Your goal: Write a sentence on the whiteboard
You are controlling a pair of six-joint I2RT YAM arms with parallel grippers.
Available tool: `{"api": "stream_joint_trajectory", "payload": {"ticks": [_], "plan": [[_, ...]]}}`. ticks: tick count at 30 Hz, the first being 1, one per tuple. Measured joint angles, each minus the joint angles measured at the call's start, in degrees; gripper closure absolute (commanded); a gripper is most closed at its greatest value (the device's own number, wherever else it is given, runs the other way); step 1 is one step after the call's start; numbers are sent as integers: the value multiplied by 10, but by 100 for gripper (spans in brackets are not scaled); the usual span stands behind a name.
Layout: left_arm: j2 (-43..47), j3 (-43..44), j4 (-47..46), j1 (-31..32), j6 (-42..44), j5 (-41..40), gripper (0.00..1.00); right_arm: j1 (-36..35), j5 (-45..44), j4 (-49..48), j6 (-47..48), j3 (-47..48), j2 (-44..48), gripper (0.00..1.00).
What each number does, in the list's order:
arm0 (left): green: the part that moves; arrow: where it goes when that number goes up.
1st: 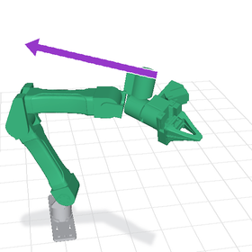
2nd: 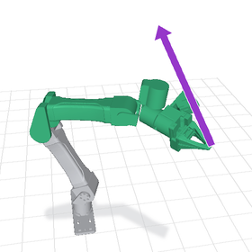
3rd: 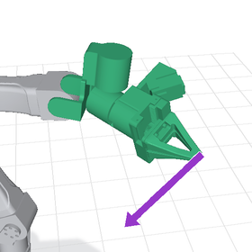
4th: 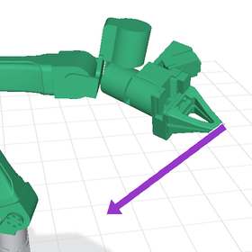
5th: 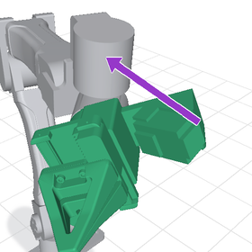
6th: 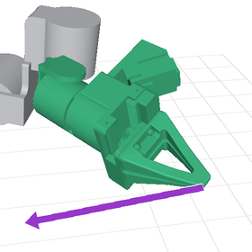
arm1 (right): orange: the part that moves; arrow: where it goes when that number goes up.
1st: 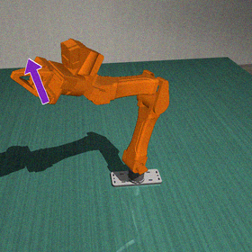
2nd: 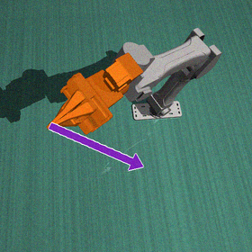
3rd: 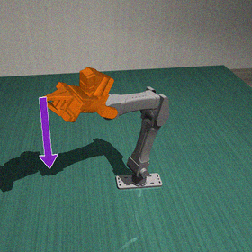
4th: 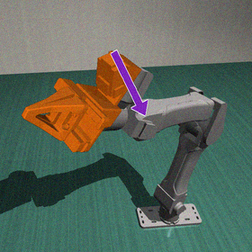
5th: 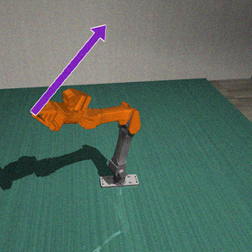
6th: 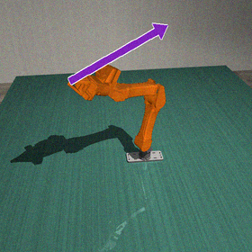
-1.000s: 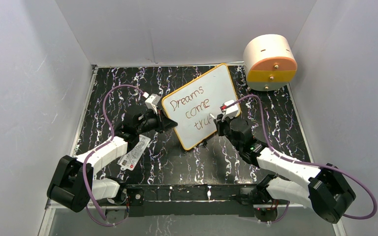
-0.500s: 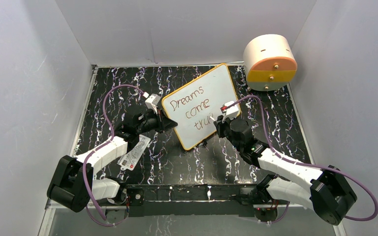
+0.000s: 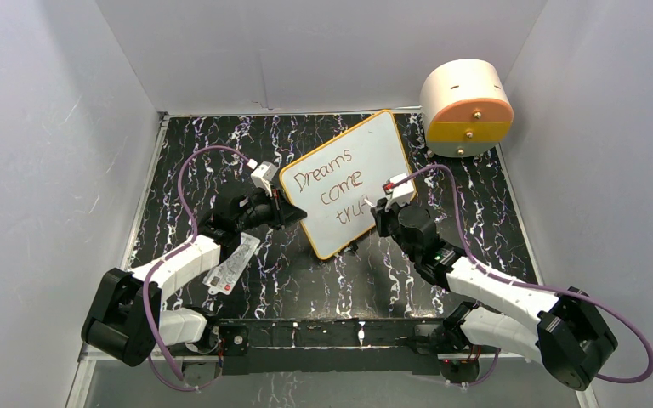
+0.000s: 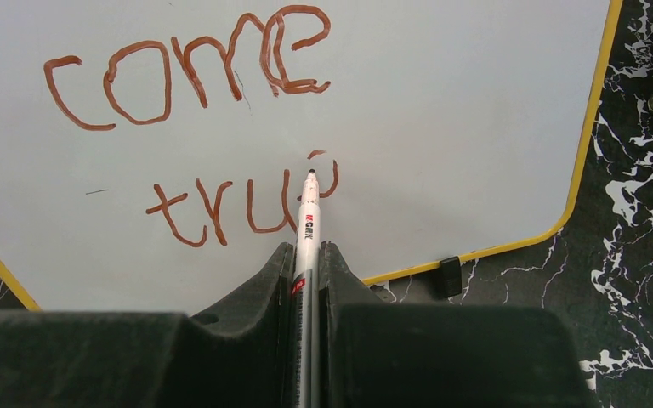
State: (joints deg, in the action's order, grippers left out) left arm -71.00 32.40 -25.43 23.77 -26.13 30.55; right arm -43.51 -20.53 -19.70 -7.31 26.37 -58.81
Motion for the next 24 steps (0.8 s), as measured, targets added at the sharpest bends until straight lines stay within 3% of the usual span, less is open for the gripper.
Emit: {"api": "stream_joint_trajectory", "payload": {"ticks": [24], "plan": [[-1,0,0,0,0,0,100,8,13,-19,0,0,-17,100]]}}
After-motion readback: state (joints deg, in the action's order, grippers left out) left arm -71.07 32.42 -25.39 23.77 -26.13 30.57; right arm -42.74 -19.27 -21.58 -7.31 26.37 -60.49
